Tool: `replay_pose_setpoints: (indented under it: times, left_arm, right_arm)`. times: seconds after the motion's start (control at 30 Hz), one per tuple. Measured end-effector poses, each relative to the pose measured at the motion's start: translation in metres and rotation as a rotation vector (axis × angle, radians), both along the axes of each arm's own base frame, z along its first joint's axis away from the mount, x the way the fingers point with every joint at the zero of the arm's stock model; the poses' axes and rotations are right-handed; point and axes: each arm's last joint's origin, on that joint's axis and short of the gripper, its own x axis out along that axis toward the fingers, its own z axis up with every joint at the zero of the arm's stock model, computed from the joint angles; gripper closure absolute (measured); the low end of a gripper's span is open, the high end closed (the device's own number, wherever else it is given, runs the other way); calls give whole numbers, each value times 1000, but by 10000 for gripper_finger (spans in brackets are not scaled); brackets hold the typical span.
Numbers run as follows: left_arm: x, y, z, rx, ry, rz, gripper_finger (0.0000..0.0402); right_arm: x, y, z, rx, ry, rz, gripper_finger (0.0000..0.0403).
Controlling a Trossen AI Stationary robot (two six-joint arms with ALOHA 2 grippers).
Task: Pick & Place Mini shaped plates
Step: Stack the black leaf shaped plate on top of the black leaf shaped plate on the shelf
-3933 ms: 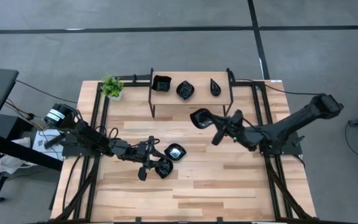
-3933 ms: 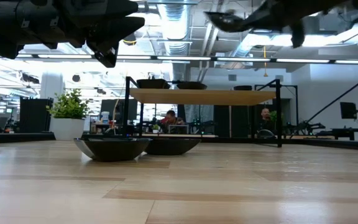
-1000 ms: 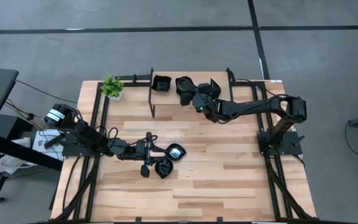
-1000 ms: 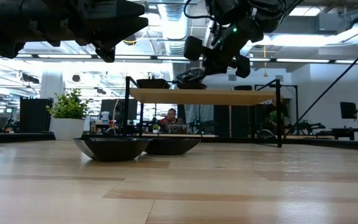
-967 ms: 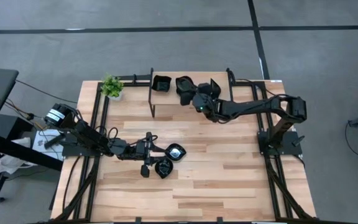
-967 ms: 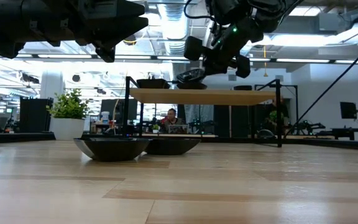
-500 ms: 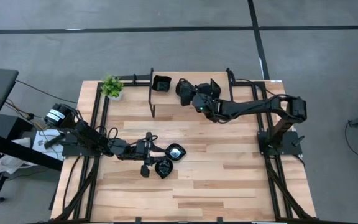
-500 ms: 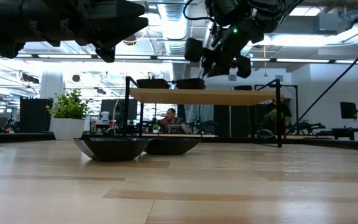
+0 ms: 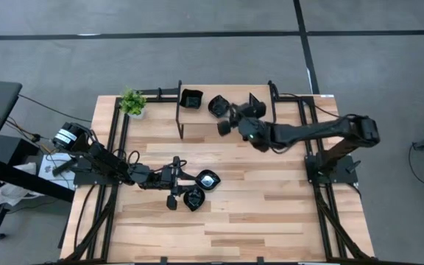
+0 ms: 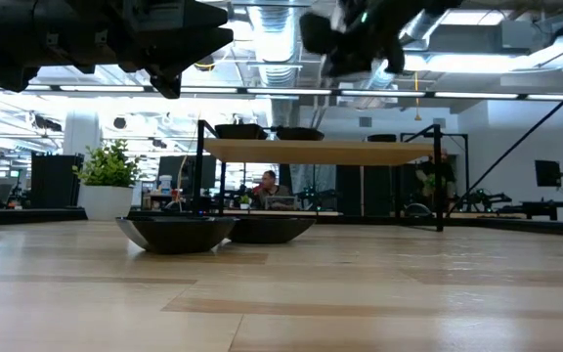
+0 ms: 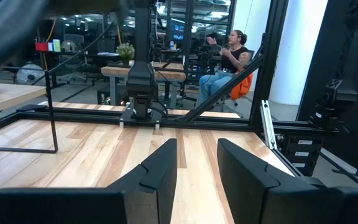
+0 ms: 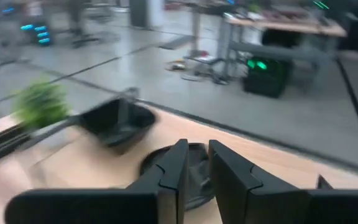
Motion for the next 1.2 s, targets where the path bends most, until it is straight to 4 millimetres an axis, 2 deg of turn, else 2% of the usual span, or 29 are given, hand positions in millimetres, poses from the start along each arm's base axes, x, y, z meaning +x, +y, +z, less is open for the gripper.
replay_pose_setpoints:
  times: [0.13,0.27,0.43,0.57,0.73,0.93,1.07,1.2]
  left_arm:
    - [0,0,0,0,0,0,285]
    - [0,0,0,0,0,0,285]
    - [0,0,0,-15,1,0,285]
    - [-1,-1,0,-18,2,-4,285]
    - [0,-1,0,-19,2,-3,285]
    - [-1,-3,0,-48,7,-71,285]
    - [-1,-6,0,-53,12,-156,285]
    - [-2,-9,-3,-53,43,-275,285]
  right_arm:
    - [-10,43,15,-78,90,162,343]
    - [-31,91,13,-122,182,344,343]
    - [-70,150,-13,-148,227,586,343]
    - [-99,181,-48,-141,253,728,343]
    - [-122,202,-89,-85,222,741,343]
    - [-124,214,-126,-33,256,735,343]
    - [-117,219,-141,-37,270,732,343]
    - [-116,221,-145,-26,263,739,343]
